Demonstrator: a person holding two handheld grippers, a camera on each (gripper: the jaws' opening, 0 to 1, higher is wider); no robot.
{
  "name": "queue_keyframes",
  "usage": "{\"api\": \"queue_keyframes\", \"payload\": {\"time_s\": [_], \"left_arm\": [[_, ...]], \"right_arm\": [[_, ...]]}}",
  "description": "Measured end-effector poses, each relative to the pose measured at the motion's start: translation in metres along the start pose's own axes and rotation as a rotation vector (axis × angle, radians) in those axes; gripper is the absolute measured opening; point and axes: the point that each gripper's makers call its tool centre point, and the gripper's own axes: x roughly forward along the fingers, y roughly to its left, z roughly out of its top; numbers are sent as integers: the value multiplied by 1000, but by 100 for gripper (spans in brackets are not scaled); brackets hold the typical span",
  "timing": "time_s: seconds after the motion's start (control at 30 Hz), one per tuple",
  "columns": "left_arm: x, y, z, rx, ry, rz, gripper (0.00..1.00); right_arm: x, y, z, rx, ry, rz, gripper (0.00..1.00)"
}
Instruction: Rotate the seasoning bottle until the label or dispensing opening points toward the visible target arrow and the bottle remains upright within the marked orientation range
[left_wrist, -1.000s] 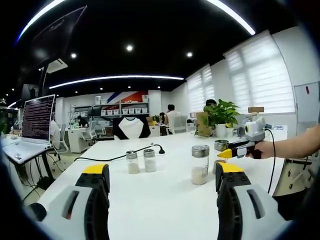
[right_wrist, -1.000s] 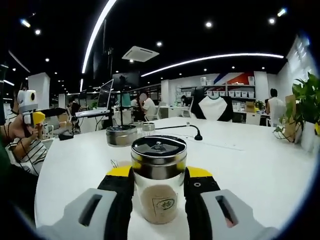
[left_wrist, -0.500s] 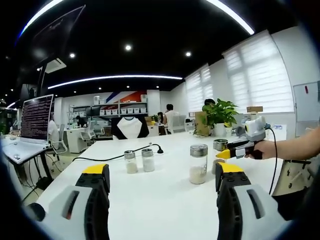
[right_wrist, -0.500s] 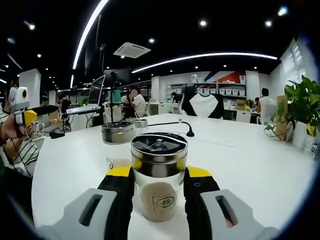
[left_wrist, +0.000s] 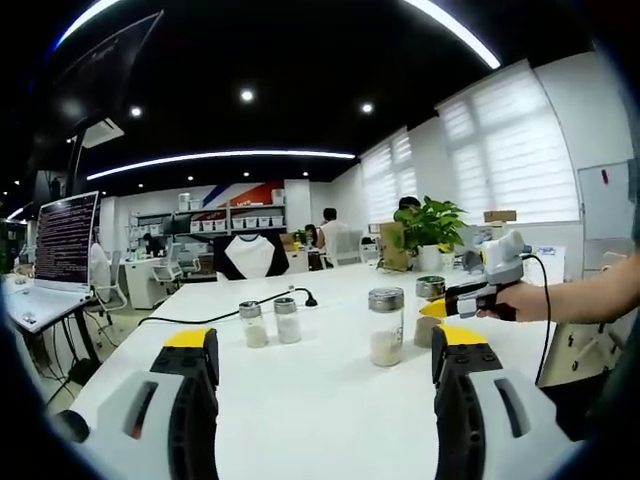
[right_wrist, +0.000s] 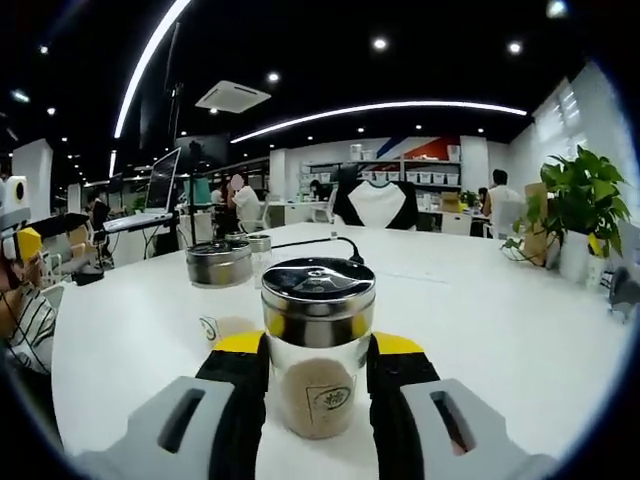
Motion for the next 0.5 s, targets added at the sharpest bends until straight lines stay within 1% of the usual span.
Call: {"api": "queue_keyframes", "payload": {"time_s": [0.07,0.13,0.2,0.3,0.37,0.43,0.5], "left_arm": [[-2,4,1,-3,-8,12,93],[-3,6,-1,1,3,17,93],[-4,7,-2,12,4,17,93],[-5,8,-5,0,4,24,93],[-6,8,-5,-1,3,32,93],[-7,8,-5,-11,-2,36,93],[-7,7,-5,-4,4,36,93]], "right_arm": [[0,0,0,3,2,-17,37],[0,-1,-1,7,3,-32,37],[-1,-1,-1,15,10,-53,37],[-3,0,-2,10,5,-88,37],[-3,0,-4,23,-4,-107,37],[-2,-3,-4,32,2,-132,37],[-1,-3,-4,35,3,-160,37]]}}
